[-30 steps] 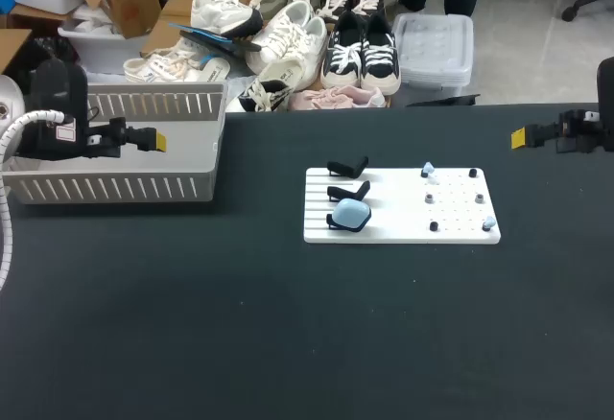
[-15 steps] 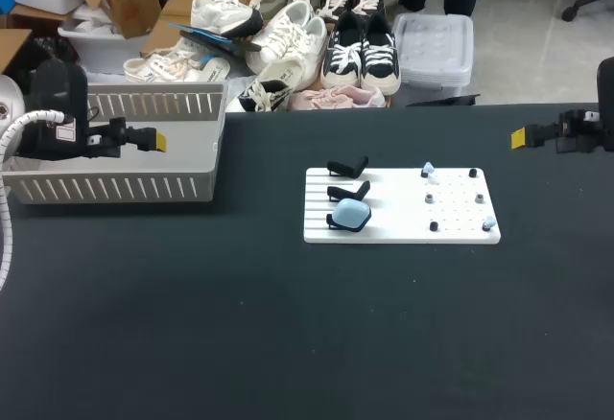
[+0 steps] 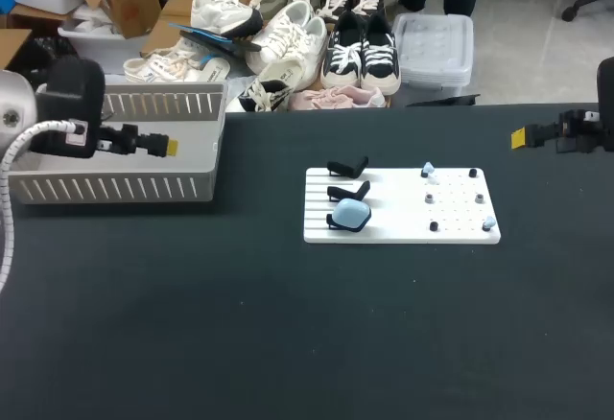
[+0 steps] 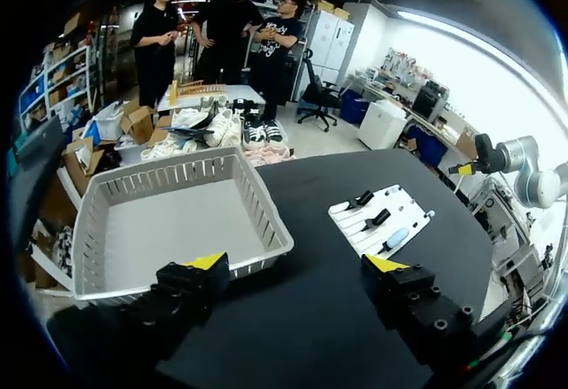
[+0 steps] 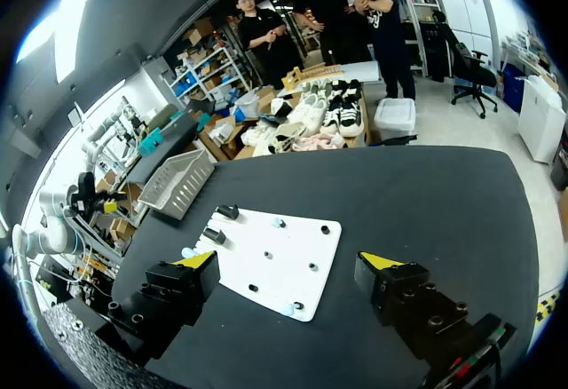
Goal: Pick up each earbud case from the left stands, insert the matching earbuds, close the lid, and place the case in the box.
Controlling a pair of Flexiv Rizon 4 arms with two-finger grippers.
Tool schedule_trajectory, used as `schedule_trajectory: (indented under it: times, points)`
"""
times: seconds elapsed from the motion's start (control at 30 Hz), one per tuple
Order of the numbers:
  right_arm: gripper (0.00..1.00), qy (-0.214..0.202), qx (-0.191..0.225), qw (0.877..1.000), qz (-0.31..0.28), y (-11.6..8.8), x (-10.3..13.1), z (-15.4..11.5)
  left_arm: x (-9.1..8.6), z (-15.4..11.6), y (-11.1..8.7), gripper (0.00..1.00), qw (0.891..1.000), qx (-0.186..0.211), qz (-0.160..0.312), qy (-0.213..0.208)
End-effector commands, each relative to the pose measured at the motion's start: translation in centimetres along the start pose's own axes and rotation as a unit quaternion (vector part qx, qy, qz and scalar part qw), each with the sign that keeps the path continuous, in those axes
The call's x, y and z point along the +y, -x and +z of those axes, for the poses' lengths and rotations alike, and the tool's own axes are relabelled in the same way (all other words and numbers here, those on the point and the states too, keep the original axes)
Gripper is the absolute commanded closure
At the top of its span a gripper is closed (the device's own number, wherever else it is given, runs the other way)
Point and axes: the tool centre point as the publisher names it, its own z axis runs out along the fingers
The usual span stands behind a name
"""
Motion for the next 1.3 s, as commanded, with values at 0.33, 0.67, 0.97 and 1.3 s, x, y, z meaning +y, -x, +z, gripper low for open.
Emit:
schedule_trajectory:
  times: [0.33,0.67,0.97,1.3]
  points:
    - [0.0,0.001,0.001,1.0,0.0,0.1,-0.1,0.0,-3.1,2.3,1.0,0.0,0.956,-0.035,0.246,-0.158]
    - [0.0,0.001,0.001,1.0,0.0,0.1,-0.1,0.0,-6.5,4.2,1.4,0.0,0.879,-0.066,0.407,-0.238]
    - [0.0,0.001,0.001,1.0,0.0,0.1,-0.1,0.0,-9.6,6.9,1.1,0.0,0.835,-0.07,0.471,-0.276]
    - [0.0,0.001,0.001,1.0,0.0,0.1,-0.1,0.0,-11.1,10.0,1.2,0.0,0.848,-0.088,0.427,-0.303]
